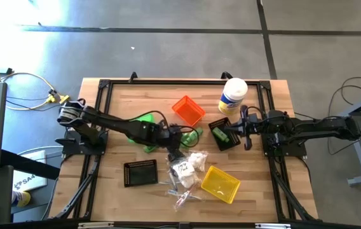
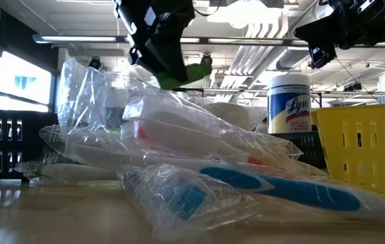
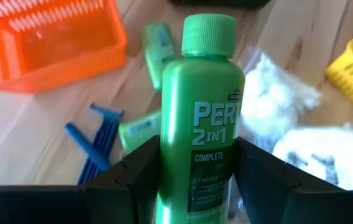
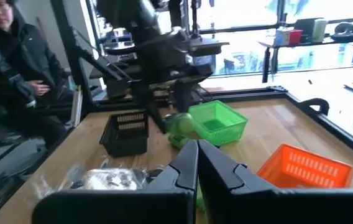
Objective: Pick & Place Travel size toiletries
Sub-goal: Put the green shampoo into the top black bin
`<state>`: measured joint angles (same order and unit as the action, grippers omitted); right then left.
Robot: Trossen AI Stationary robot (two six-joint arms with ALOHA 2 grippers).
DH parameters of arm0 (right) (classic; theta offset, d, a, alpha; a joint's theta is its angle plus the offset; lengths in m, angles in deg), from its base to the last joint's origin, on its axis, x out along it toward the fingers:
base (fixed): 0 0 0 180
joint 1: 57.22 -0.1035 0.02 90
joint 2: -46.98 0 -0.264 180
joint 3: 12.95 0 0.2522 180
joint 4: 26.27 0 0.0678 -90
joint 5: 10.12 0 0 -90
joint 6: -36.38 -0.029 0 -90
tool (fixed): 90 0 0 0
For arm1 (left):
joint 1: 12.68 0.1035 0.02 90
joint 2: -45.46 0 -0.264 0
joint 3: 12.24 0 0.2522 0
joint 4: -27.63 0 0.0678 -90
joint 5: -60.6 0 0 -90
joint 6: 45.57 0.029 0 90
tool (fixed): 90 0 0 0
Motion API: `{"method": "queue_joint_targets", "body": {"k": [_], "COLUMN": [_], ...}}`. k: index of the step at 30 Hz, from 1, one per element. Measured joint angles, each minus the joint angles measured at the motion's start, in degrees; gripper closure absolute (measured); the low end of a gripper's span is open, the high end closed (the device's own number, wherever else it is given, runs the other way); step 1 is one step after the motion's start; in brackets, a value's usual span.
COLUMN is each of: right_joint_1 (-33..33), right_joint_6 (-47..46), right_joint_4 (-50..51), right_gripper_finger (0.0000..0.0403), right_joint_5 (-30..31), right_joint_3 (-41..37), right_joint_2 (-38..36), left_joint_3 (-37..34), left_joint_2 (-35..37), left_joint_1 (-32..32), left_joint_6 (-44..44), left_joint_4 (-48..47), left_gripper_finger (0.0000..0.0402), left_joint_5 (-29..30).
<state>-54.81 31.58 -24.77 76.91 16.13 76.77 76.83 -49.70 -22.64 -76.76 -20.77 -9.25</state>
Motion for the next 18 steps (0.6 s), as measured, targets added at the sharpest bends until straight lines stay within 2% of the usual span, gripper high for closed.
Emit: {"method": "queue_joint_targets", "body": {"k": [4,11,18], "right_joint_1": [0.0,0.0,-0.15], "right_joint_6": [0.05,0.05,-0.08], "right_joint_4": [-0.03,-0.01,-0.01], "right_gripper_finger": [0.04,0.04,0.04], "right_joint_5": [1.17,1.51,1.36], "right_joint_3": [0.0,0.0,0.0], "right_joint_2": [0.01,0.01,0.01], "left_joint_3": [-0.31,-8.05,-11.98], "left_joint_2": [0.01,0.0,0.02], "left_joint_1": [-1.1,-1.7,-1.84], "left_joint_6": [1.81,5.71,5.87], "left_joint_4": [4.94,21.94,26.57], "left_gripper_finger": [0.0227,0.0227,0.0227], "left_joint_5": [2.17,2.98,4.17]}}
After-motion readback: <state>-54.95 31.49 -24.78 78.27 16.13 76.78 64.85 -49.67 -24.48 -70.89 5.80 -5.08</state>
